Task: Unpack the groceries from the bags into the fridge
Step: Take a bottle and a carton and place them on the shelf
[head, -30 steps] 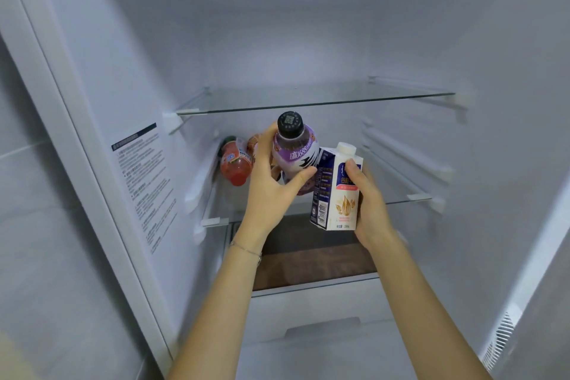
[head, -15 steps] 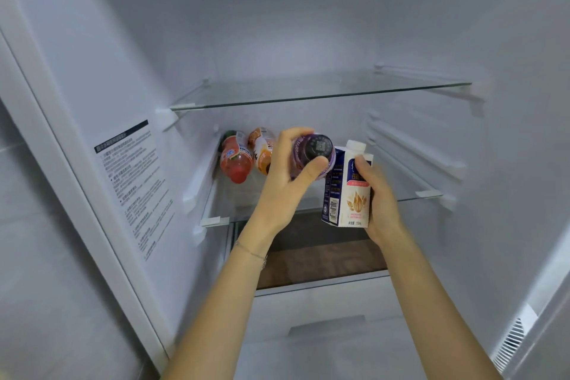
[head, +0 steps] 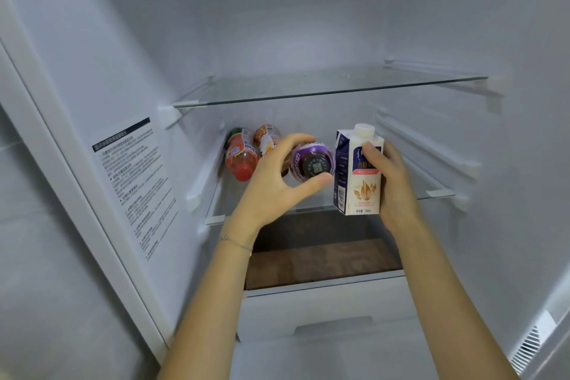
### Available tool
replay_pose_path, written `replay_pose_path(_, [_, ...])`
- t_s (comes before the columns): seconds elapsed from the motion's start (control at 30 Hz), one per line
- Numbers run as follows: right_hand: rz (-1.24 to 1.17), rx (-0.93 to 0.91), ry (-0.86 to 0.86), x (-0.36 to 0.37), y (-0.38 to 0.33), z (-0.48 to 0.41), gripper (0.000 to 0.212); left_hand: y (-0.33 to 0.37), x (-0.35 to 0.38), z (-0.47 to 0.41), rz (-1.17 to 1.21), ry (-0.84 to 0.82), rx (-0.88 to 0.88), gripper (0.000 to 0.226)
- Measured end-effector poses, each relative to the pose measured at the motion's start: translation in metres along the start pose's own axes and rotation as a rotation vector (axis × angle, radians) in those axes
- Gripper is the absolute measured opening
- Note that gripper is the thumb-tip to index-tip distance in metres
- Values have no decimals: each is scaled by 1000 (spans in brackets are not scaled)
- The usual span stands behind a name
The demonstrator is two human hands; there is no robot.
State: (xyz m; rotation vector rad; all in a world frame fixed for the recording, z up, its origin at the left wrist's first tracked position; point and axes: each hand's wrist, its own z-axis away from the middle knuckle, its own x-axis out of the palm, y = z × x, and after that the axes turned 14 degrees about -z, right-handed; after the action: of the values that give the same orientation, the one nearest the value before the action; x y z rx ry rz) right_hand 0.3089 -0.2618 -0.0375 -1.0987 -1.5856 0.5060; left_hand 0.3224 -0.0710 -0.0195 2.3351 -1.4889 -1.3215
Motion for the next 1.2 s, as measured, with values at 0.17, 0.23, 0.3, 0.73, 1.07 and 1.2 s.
replay_pose_path(0.17, [-20,-31,-36,5,-9,-13,44,-22,6,-9,-170,-62,-70,67])
replay_pose_path(0.23, [22,-14,-43,5,-7,-20,39,-28,12,-12,-230,-102,-105,76])
replay_pose_path(0.3, [72,14,-49,4,-3,-26,34,-27,16,-17,-296,-131,-104,83])
replay_pose_path(0.73, [300,22,-56,7,6,-106,47,-39,27,-39,-434,-161,-227,89])
replay_pose_path(1.07, [356,231,-189,2,15,-173,51,-51,28,-55,-557,-128,-221,88])
replay_pose_path(1.2, [344,221,-193,-2,22,-190,47,-48,30,-58,-612,-134,-245,89])
